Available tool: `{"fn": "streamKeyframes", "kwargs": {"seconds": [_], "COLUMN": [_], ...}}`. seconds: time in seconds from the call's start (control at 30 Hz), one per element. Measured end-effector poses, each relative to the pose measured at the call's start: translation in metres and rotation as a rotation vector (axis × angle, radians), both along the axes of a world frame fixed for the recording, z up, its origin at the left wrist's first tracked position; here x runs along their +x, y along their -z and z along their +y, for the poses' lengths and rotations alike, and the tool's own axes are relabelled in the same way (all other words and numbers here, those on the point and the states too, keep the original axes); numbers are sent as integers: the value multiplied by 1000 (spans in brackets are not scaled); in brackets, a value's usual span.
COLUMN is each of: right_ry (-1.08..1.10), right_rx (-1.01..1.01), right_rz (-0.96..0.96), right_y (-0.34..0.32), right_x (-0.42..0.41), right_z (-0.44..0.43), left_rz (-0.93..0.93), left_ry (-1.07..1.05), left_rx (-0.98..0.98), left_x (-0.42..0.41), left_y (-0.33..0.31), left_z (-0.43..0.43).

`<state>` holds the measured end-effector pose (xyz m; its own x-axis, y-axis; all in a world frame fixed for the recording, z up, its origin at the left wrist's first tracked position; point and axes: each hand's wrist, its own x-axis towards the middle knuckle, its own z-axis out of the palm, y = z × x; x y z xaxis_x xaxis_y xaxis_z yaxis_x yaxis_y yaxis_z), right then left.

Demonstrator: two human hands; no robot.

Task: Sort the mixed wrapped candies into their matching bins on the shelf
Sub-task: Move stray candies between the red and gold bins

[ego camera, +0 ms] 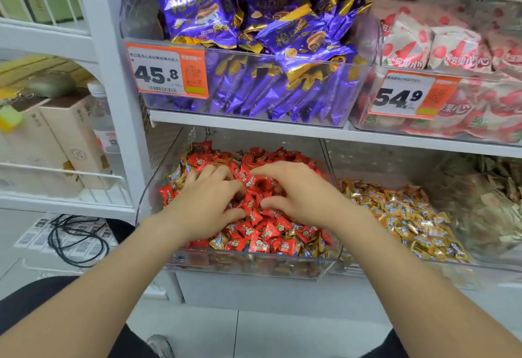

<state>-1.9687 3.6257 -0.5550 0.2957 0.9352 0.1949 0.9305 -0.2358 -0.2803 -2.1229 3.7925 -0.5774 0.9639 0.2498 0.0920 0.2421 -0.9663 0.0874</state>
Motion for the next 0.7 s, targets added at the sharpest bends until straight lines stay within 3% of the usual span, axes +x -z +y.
{"fn": "streamKeyframes", "kwargs": {"seconds": [0.1, 0.17, 0.23, 0.3, 0.37, 0.47, 0.57, 0.7], "right_ry": [97, 172, 239, 241, 193, 106, 51, 16], "right_rx": [9, 62, 129, 163, 118, 7, -104, -267], "right_rz": [-60, -73, -59, -4, 52, 98, 95, -6], "right_y": [-9, -14, -18, -21, -21, -18, -14, -7], "right_x": [7, 11, 15, 16, 14, 9, 6, 3], "right_z": [-20, -36, -48, -56, -60, -66, -71, -68], "left_rz": [-270, -391, -314, -114, 26, 21, 0, 53], "left_ry": [55, 237, 442, 554, 502, 365, 254, 95], "left_rx": [25, -99, -301, -380, -359, -283, -80, 53], "left_x": [-4, 0, 9, 23, 34, 38, 32, 15], "left_y": [0, -4, -7, 1, 11, 8, -4, -13], "left_z": [-15, -30, -48, -59, -56, -39, -26, -22]}}
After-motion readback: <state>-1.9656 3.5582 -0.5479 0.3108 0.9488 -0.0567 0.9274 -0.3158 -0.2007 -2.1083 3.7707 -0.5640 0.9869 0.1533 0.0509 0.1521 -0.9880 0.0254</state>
